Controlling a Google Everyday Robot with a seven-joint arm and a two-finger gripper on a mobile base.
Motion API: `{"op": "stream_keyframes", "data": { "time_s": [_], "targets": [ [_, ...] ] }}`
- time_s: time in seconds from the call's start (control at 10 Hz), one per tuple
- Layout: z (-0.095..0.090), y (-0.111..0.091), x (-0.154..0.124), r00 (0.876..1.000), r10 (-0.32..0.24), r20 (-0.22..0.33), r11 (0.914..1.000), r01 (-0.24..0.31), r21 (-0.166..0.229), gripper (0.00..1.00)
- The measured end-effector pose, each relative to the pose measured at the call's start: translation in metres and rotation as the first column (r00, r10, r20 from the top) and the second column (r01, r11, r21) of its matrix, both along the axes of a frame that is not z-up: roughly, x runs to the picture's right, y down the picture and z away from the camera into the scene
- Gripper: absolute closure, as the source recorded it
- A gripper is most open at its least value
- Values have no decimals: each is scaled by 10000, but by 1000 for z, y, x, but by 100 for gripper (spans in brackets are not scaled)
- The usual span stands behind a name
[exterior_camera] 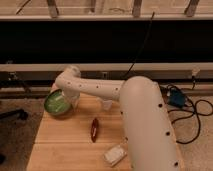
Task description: Drag the ceramic bowl in a circle
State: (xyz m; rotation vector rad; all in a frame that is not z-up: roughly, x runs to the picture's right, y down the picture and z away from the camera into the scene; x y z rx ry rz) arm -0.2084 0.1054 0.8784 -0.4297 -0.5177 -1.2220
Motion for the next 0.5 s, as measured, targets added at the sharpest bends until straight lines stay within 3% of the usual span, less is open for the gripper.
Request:
{"op": "stream_keyframes", "data": {
  "time_s": [0.2,0.5],
  "targets": [
    [-19,24,-14,9976,-381,584,9989,396,-241,100],
    [-30,53,3,9976,-302,623,9965,349,-762,100]
  ]
}}
